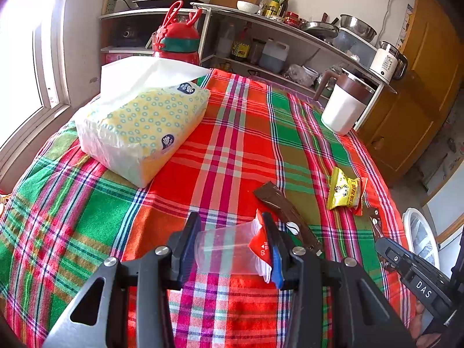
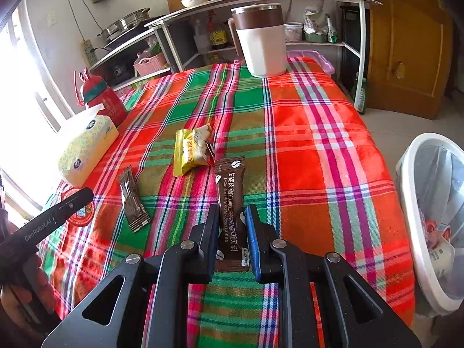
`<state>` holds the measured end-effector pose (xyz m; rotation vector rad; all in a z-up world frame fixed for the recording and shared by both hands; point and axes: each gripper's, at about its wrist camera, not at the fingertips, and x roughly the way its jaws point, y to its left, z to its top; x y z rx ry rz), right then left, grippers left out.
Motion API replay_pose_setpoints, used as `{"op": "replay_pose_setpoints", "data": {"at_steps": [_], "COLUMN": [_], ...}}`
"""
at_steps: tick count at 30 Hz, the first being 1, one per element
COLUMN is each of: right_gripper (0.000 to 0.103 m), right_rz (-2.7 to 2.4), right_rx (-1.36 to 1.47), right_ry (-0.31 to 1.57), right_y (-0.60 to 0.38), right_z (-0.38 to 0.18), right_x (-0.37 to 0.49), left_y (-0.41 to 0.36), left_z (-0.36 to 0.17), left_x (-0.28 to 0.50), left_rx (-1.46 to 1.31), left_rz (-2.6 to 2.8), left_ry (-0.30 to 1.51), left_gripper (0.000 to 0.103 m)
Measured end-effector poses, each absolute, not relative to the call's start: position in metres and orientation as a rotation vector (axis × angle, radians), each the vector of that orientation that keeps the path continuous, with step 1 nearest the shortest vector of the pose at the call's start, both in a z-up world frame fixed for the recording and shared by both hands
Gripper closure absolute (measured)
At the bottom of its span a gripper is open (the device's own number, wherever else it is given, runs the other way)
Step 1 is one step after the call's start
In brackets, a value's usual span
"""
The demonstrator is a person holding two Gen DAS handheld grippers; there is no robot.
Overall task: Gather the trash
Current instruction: 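Carry the clear cup and brown wrapper over the trash bin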
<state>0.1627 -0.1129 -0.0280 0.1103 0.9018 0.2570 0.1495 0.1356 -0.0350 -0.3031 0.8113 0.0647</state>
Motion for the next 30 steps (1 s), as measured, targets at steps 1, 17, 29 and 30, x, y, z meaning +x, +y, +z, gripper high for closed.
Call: {"op": "replay_pose_setpoints", "data": {"at_steps": [1,17,29,30], "right_gripper": [0.083,0.084,0.083,0.084], "right_rz": [0.258,0.235,0.168,0.158], "right_rx": [0.112,0.152,0.181,0.184], "right_ry": [0.899,0.841,0.790,0.785], "right_y": [-0.115,-0.149,-0.191,-0.196], "right_z": [-0.027,-0.005,0.013,0.014], "right_x": [0.161,0.132,0.112,0.110], "left_y": [0.133,0.073,0.013,0.007], "left_z": [-0.034,-0.004,0.014,0.015], "left_x": [0.148,0.128,0.120,0.119], "left_rx": [-0.297,-0.197,-0.141,-0.136], "left_rz": [0.060,-0.055,-0.178,-0.188], "left_ry": [0.809,0.761,0.735,0.734], "left_gripper": [0.059,0.059,0.059,0.059]}}
